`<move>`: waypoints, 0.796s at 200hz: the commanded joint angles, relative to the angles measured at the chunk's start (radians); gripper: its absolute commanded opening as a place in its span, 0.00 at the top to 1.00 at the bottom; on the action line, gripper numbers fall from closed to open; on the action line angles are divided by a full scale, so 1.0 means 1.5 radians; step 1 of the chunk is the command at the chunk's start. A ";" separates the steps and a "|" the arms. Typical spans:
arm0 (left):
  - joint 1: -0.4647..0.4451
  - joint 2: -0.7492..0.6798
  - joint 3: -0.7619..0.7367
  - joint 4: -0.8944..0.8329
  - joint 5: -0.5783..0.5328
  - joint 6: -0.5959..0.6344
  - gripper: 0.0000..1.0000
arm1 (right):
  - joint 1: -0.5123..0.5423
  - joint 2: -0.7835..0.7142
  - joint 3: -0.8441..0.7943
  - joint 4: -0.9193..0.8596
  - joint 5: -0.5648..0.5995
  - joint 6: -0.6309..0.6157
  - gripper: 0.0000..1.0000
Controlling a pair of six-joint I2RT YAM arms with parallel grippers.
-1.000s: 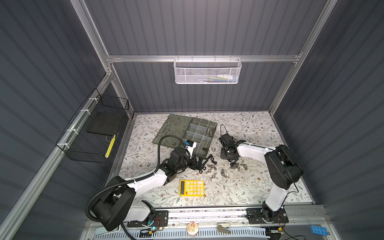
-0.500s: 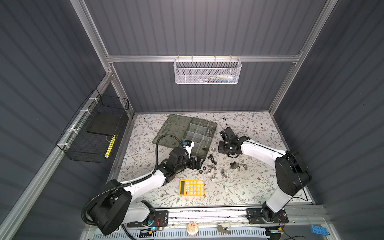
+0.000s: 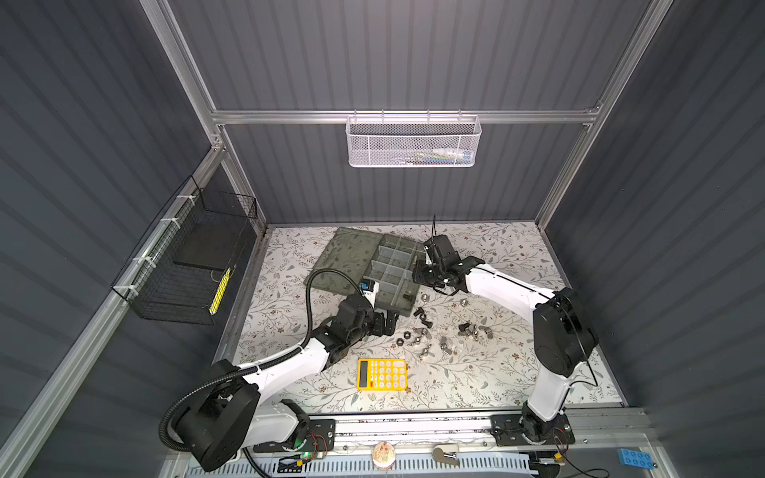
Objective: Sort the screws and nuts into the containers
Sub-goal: 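Carry the black bolt with the right gripper over the organizer compartment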
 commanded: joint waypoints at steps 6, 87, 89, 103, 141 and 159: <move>-0.003 -0.014 0.016 -0.007 -0.016 0.016 0.00 | 0.006 0.055 0.045 0.008 -0.009 0.012 0.92; -0.003 -0.012 0.016 -0.006 -0.009 0.019 0.00 | 0.008 0.112 0.044 0.020 0.010 0.014 0.88; -0.003 -0.012 0.017 -0.006 -0.009 0.019 0.00 | 0.008 0.114 0.045 0.020 0.011 0.013 0.88; -0.003 -0.012 0.017 -0.005 -0.008 0.020 0.00 | 0.008 0.125 0.051 0.016 0.016 0.011 0.87; -0.003 -0.013 0.015 -0.001 -0.007 0.020 0.00 | 0.009 0.160 0.071 0.007 0.027 0.009 0.86; -0.003 -0.011 0.016 -0.001 -0.007 0.020 0.00 | 0.008 0.167 0.076 0.007 0.030 0.011 0.85</move>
